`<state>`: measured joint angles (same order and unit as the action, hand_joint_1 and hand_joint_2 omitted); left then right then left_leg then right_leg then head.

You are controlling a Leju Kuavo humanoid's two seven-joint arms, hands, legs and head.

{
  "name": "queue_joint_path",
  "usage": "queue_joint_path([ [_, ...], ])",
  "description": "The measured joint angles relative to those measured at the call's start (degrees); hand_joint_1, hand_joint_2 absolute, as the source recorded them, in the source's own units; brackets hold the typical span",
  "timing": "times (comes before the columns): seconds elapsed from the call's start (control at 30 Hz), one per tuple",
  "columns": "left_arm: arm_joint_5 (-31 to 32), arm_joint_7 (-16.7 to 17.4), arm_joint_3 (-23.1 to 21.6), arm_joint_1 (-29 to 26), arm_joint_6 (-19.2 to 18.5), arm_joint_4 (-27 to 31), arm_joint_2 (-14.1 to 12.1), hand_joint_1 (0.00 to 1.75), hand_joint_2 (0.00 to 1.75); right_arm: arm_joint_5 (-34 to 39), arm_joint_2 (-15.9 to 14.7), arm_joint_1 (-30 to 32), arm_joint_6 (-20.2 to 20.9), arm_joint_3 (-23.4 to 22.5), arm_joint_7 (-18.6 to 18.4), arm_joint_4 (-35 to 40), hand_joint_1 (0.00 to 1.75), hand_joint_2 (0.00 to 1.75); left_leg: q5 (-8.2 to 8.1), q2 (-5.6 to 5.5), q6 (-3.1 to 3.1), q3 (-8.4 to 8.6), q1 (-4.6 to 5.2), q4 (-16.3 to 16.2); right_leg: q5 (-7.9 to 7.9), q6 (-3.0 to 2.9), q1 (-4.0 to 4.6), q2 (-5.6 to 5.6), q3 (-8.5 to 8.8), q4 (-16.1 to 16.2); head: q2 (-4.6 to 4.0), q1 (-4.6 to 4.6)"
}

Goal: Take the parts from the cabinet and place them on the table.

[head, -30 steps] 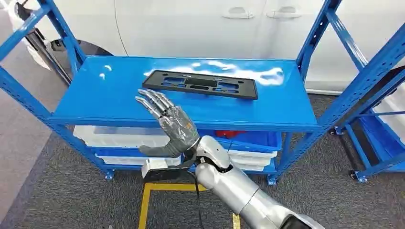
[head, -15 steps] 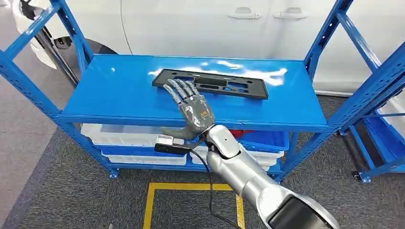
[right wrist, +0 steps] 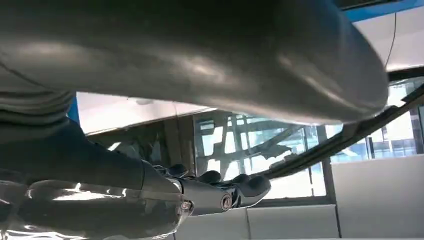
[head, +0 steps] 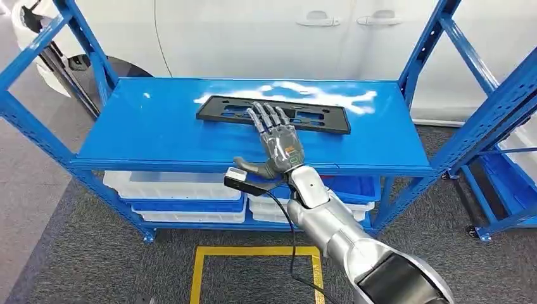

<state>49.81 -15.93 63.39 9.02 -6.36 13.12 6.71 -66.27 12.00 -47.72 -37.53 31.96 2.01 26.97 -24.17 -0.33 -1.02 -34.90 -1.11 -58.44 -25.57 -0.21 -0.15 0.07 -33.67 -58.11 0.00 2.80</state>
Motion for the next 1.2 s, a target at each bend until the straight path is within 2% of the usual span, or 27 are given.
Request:
queue_joint_path([
  [0.1, 0.1, 0.2, 0.0, -0.1, 0.0, -0.1, 0.0, 0.0, 0.0, -0.1, 0.0, 0.0, 0.0, -0.9, 0.3, -0.6, 0.0, 0.0, -0.08, -0.05, 1.06, -0.09, 0.18, -0.1, -0.04, 0.94, -0.1, -0.09, 0.1, 0.3, 0.0, 0.0],
  [0.13, 0.1, 0.2, 0.0, -0.1, 0.0, -0.1, 0.0, 0.0, 0.0, -0.2, 0.0, 0.1, 0.0, -1.1, 0.5, -0.7, 0.0, 0.0, 0.02, -0.04, 1.5, 0.24, -0.09, 0.3, -0.61, 1.34, -0.32, -0.07, 0.05, -0.2, 0.0, 0.0],
  [0.17, 0.1, 0.2, 0.0, -0.1, 0.0, -0.1, 0.0, 0.0, 0.0, -0.3, 0.0, 0.0, 0.0, -1.3, 0.6, -0.8, 0.0, 0.0, -0.09, -0.04, 1.81, 0.36, -0.07, 0.4, -1.81, 1.5, -0.34, -0.06, -0.81, -2.3, 0.0, 0.0],
  [0.2, 0.1, 0.1, 0.0, 0.1, 0.0, -0.1, 0.0, 0.0, 0.0, -0.4, 0.0, 0.0, 0.0, -1.5, 0.7, -0.8, 0.0, 0.0, -0.12, -0.03, 2.06, 0.37, -0.04, 0.4, -3.75, 1.66, -0.35, -0.06, -2.85, -6.1, 0.0, 0.0],
  [0.27, 0.1, 0.0, 0.0, 0.1, 0.1, -0.1, 0.0, 0.0, 0.0, 0.0, 0.0, 0.5, 0.0, -2.1, 1.3, -1.2, 0.0, 0.0, -0.29, -0.04, 2.33, 0.38, 0.16, 0.3, -7.29, 1.85, -0.41, -0.06, -8.16, -15.8, 0.0, 0.0],
  [0.3, 0.0, 0.0, 0.0, 0.0, 0.1, -0.1, 0.0, 0.0, 0.0, 0.4, 0.0, 0.8, 0.1, -2.4, 1.8, -1.3, 0.0, 1.75, -0.36, -0.06, 2.42, 0.42, 0.23, 0.3, -7.44, 1.85, -0.41, -0.06, -9.91, -18.4, 0.0, 0.0],
  [0.33, 0.0, 0.0, 0.0, 0.0, 0.1, -0.1, 0.0, 0.0, 0.0, 0.9, 0.0, 1.0, 0.2, -2.8, 2.4, -1.4, 0.0, 1.75, -0.47, -0.16, 2.43, 0.52, 0.31, 0.2, -6.22, 1.69, -0.4, -0.06, -10.16, -18.0, 0.0, 0.0],
  [0.37, 0.0, -0.1, 0.0, -0.1, 0.1, -0.1, 0.0, 0.0, 0.0, 1.6, 0.0, 1.1, 0.4, -3.2, 3.0, -1.5, 0.0, 1.75, -0.62, -0.26, 2.43, 0.69, 0.43, 0.2, -3.8, 1.36, -0.37, -0.05, -9.06, -14.9, 0.0, 0.0],
  [0.43, 0.0, -0.1, 0.0, 0.0, 0.1, -0.1, 0.0, 0.0, 0.0, 3.0, 0.2, 1.0, 0.9, -4.0, 4.4, -1.4, 0.0, 1.75, -0.94, -0.43, 2.26, 1.22, 0.66, 0.2, 1.7, 0.3, 0.06, -0.03, -4.56, -4.8, 0.0, 0.0],
  [0.47, 0.0, -0.2, 0.0, 0.0, 0.1, -0.2, 0.2, 0.0, 0.0, 3.4, 0.2, 1.0, 1.0, -4.6, 5.0, -1.4, 0.0, 1.75, -1.1, -0.44, 2.17, 1.32, 0.6, 0.3, 2.5, -0.4, 0.45, -0.02, -2.97, -0.9, 0.0, 0.0],
  [0.5, 0.0, -0.2, 0.0, 0.1, 0.1, -0.2, 0.2, 0.0, 0.0, 3.6, 0.3, 1.0, 1.0, -4.9, 5.4, -1.4, 0.0, 1.75, -1.29, -0.48, 1.83, 1.17, 0.99, 0.0, 2.15, -0.39, 0.52, -0.15, -2.44, 0.1, 0.0, 0.0],
  [0.53, 0.0, -0.2, 0.0, 0.1, 0.1, -0.2, 0.2, 0.0, 0.0, 3.8, 0.4, 1.0, 1.0, -5.2, 5.7, -1.5, 0.0, 1.75, -1.26, -0.42, 1.52, 1.17, 0.75, 0.2, 2.12, -0.31, 0.69, -0.13, -2.54, -0.1, 0.0, 0.0],
  [0.6, 0.0, -0.2, 0.0, 0.1, 0.1, -0.2, 0.2, 0.0, 0.0, 3.8, 0.4, 1.1, 1.1, -5.7, 5.9, -1.4, 0.0, 1.75, -1.28, -0.36, 1.0, 1.54, 0.63, 0.7, 2.05, -0.62, 0.78, -0.04, -2.39, 0.1, 0.0, 0.0],
  [0.63, 0.1, -0.2, 0.0, 0.1, 0.1, -0.2, 0.2, 0.0, 0.0, 3.5, 0.5, 1.1, 1.1, -5.8, 5.9, -1.3, 0.0, 1.75, -1.54, -0.26, 0.6, 1.91, 0.95, 0.7, 2.33, -0.86, 0.12, -0.14, -1.79, 1.0, 0.0, 0.0],
  [0.67, 0.1, -0.2, 0.0, 0.1, 0.1, -0.2, 0.2, 0.0, 0.0, 3.2, 0.6, 1.0, 1.1, -5.8, 5.7, -1.2, 0.0, 1.75, -2.32, -0.15, 0.37, 1.72, 0.71, -0.2, 2.41, -0.98, -0.01, -0.09, -1.28, 1.4, 0.0, -0.02],
  [0.7, 0.1, -0.2, 0.0, 0.2, 0.1, -0.2, 0.1, 0.0, 0.0, 2.7, 0.8, 0.8, 1.1, -5.9, 5.5, -1.2, 0.0, 1.75, -4.42, -0.12, 0.13, 0.23, 0.7, -3.6, 2.31, -1.22, -0.1, -0.18, -1.09, 1.5, 0.0, 0.0],
  [0.77, 0.2, -0.2, 0.0, 0.2, 0.1, -0.2, 0.1, 0.0, 0.0, 0.9, 1.0, 1.0, 1.1, -5.9, 4.2, -1.3, 0.0, 1.75, -8.59, -0.09, -0.37, -4.59, 0.39, -13.2, 2.14, -1.39, -0.02, -0.2, -0.99, 1.4, 0.0, 0.0],
  [0.8, 0.2, -0.1, 0.0, 0.1, 0.0, -0.2, 0.1, 0.0, 0.0, 0.1, 1.0, 1.1, 1.0, -5.9, 3.6, -1.3, 0.0, 1.75, -9.36, -0.09, -0.57, -6.53, 0.33, -16.7, 2.04, -1.39, -0.02, -0.2, -1.0, 1.3, 0.0, 0.0],
  [0.83, 0.3, -0.1, 0.0, 0.1, 0.1, -0.2, 0.1, 0.0, 0.0, -1.0, 1.0, 1.2, 1.0, -5.9, 2.8, -1.3, 0.0, 1.75, -8.76, -0.07, -0.7, -7.24, 0.3, -17.5, 1.93, -1.38, -0.05, -0.18, -0.97, 1.2, -0.02, 0.0],
  [0.87, 0.3, -0.1, 0.0, 0.1, 0.1, -0.2, 0.1, 0.0, 0.0, -1.8, 1.0, 1.2, 0.9, -5.8, 2.2, -1.3, 0.0, 1.75, -6.87, -0.05, -0.77, -6.54, 0.24, -15.4, 1.75, -1.33, -0.1, -0.15, -0.89, 1.1, 0.0, 0.0],
  [0.93, 0.3, -0.1, 0.0, 0.2, 0.1, -0.2, 0.0, 0.0, 0.0, -4.1, 1.0, 1.2, 0.8, -5.7, 0.6, -1.2, 0.0, 1.75, -0.81, 0.06, -0.77, -1.69, -0.02, -4.8, 1.24, -0.95, -0.21, -0.06, -0.48, 0.6, 0.0, 0.0],
  [0.97, 0.3, -0.1, 0.0, 0.2, 0.0, -0.3, 0.0, 0.0, 0.0, -4.8, 1.0, 1.1, 0.8, -5.7, 0.3, -1.2, 0.0, 1.75, 0.16, 0.24, -0.71, 0.03, -0.12, -0.6, 0.95, -0.63, -0.11, -0.05, -0.46, 0.4, 0.0, 0.0],
  [1.0, 0.3, -0.1, 0.0, 0.4, 0.0, -0.3, 0.0, 0.0, 0.0, -5.7, 1.0, 1.0, 0.8, -5.7, -0.2, -1.2, 0.0, 1.75, -0.58, 0.15, -0.38, 0.77, 0.35, 0.3, 0.79, -0.36, 0.31, 0.01, -0.73, 0.0, 0.0, 0.0],
  [1.03, 0.3, -0.1, 0.0, 0.4, 0.0, -0.3, 0.0, 0.0, 0.0, -6.4, 1.0, 1.0, 0.8, -5.7, -0.6, -1.1, 0.0, 1.75, -0.45, 0.01, 0.29, 0.49, 0.27, 0.0, 0.91, -0.14, 0.33, 0.04, -0.83, 0.1, 0.0, 0.0],
  [1.13, 0.3, -0.1, 0.0, 0.3, 0.0, -0.3, 0.0, 0.0, 0.0, -8.1, 1.0, 1.0, 0.8, -5.6, -1.4, -1.1, 0.0, 1.75, -0.23, -0.08, 1.4, 0.53, 0.22, 0.4, 0.76, 0.73, 0.21, -0.03, -0.71, 0.2, 0.0, 0.0],
  [1.17, 0.3, -0.1, 0.0, 0.4, 0.0, -0.3, 0.0, 0.0, 0.0, -8.6, 1.0, 0.9, 0.9, -5.5, -1.6, -1.1, 0.0, 1.75, -0.09, -0.09, 1.66, 0.67, 0.07, 0.5, -0.05, 1.1, -0.07, -0.01, -0.95, -0.8, 0.0, 0.0],
  [1.2, 0.3, -0.1, -0.1, 0.4, 0.0, -0.3, 0.0, 0.0, 0.0, -9.2, 1.0, 0.7, 0.9, -5.4, -2.0, -1.1, 0.0, 1.75, -0.09, -0.04, 2.02, 0.63, 0.06, 0.5, -1.95, 1.3, -0.05, -0.03, -2.37, -3.6, 0.0, 0.0],
])
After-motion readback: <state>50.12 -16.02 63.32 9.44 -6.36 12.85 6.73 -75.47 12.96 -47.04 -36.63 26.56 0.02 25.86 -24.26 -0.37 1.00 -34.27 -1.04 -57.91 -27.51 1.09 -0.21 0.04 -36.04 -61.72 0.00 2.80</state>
